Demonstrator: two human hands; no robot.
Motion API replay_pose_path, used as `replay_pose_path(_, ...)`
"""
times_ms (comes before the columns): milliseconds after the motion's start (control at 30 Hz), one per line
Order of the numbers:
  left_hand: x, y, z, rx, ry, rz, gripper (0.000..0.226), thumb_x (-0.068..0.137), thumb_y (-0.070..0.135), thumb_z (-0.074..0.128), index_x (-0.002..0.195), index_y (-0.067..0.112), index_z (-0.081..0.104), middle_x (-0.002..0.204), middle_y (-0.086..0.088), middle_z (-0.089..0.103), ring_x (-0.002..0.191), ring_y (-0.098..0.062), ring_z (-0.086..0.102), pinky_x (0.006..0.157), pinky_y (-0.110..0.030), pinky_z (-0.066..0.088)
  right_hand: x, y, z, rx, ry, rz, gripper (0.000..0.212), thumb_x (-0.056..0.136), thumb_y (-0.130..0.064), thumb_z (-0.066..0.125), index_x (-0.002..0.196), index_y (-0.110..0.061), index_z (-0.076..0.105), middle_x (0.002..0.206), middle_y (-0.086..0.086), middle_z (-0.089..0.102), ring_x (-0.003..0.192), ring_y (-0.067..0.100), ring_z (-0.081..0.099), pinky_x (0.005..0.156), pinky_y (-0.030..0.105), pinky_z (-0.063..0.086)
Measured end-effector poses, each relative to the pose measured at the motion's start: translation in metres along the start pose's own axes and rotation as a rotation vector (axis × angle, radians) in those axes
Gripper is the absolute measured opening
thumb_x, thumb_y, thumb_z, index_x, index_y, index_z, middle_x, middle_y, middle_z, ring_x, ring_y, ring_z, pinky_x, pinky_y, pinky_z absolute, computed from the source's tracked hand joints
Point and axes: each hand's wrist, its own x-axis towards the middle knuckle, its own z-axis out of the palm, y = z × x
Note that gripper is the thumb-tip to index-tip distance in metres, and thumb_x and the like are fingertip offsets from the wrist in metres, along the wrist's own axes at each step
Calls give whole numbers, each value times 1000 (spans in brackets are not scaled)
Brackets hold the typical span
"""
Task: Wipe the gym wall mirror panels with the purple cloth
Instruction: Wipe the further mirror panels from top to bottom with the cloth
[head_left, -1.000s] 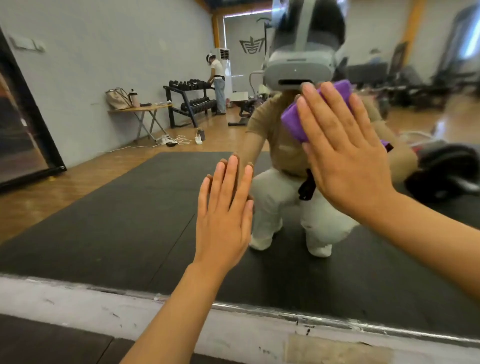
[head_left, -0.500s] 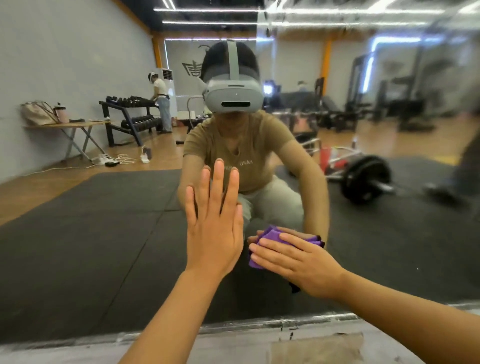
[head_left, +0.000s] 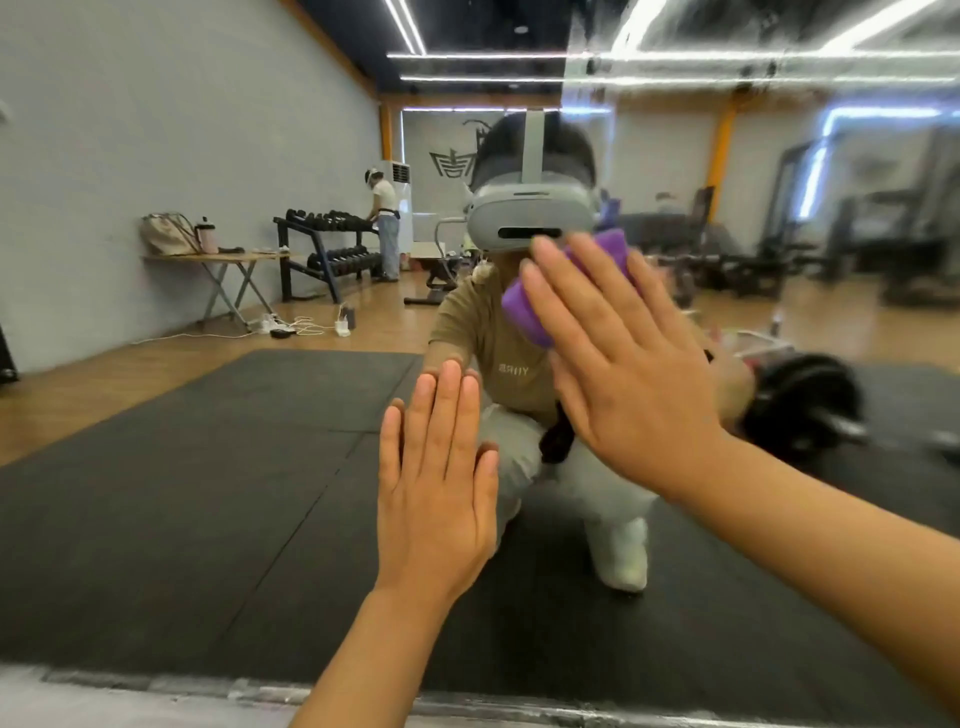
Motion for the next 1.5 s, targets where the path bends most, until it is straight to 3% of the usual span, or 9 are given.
replay_pose_path(233, -3, -3, -2, -21, -26, 13, 55, 109, 31, 16, 161, 13, 5, 170, 1, -5, 156, -20, 1, 126, -39, -3, -164, -40, 26, -121, -329, -557, 65, 101, -15, 26, 161, -5, 3, 169, 11, -7, 156, 25, -3, 127, 40, -3)
replay_pose_path(367, -1, -4, -7, -1, -56, 7, 56, 109, 32, 16, 161, 13, 6, 170, 1, -4, 156, -20, 2, 126, -38, -3, -152, -31, 15, -94, -387, -587, 68, 93, -18, 31, 160, -10, 24, 169, 1, 5, 156, 22, -8, 127, 38, -6)
replay_pose_path(500, -4, 0, -4, 31, -59, -19, 56, 109, 33, 15, 161, 11, 9, 170, -3, 0, 156, -21, 4, 126, -39, -2, -99, -6, -8, -60, -280, -429, 79, 92, -18, 42, 161, -7, 7, 168, 8, 8, 156, 25, 4, 127, 42, 0)
replay_pose_path(667, -4, 7, -1, 30, -32, -64, 57, 109, 33, 13, 162, 16, 2, 170, 0, -1, 156, -20, 4, 126, -40, -2, 25, 52, -19, -72, -48, -116, 54, 105, -17, 46, 155, -3, 33, 161, 17, 34, 150, 31, 29, 122, 48, 23)
replay_pose_path(867, -4, 18, -2, -16, -12, -113, 58, 109, 36, 17, 162, 16, 3, 170, -2, 1, 156, -22, 6, 126, -43, 1, 55, 47, -13, -23, 61, 62, 52, 105, -19, 41, 154, -1, 35, 160, 19, 34, 149, 35, 30, 122, 53, 23)
replay_pose_path(1067, -5, 17, -3, 11, -12, -116, 60, 106, 33, 26, 160, 11, 10, 169, -7, 7, 156, -23, 7, 127, -42, 1, -90, 0, -4, -73, -223, -351, 70, 95, -24, 44, 160, -11, 21, 167, 9, 14, 156, 27, 11, 127, 47, 4)
replay_pose_path(1267, -6, 35, 0, 16, -1, -199, 69, 104, 39, 33, 161, 10, 6, 169, -10, 5, 156, -26, 3, 126, -46, 0, -174, -12, -7, -160, -433, -731, 104, 81, -31, 56, 159, -4, -8, 167, 12, -15, 155, 28, -14, 125, 45, -11)
replay_pose_path(1367, -11, 39, 3, 20, -11, -205, 73, 104, 42, 34, 161, 12, 0, 169, -10, 0, 156, -27, 1, 126, -48, 0, -149, 2, -9, -119, -338, -633, 91, 85, -23, 48, 161, -7, -1, 170, 7, 2, 156, 24, -8, 126, 44, -8)
replay_pose_path(1500, -11, 48, 8, 34, 0, -251, 75, 104, 44, 33, 161, 7, 3, 169, -15, 0, 156, -31, -1, 125, -50, -1, -75, 56, -24, -7, -55, -106, 68, 101, -15, 44, 161, -7, 13, 164, 10, 21, 156, 27, 11, 127, 44, 10)
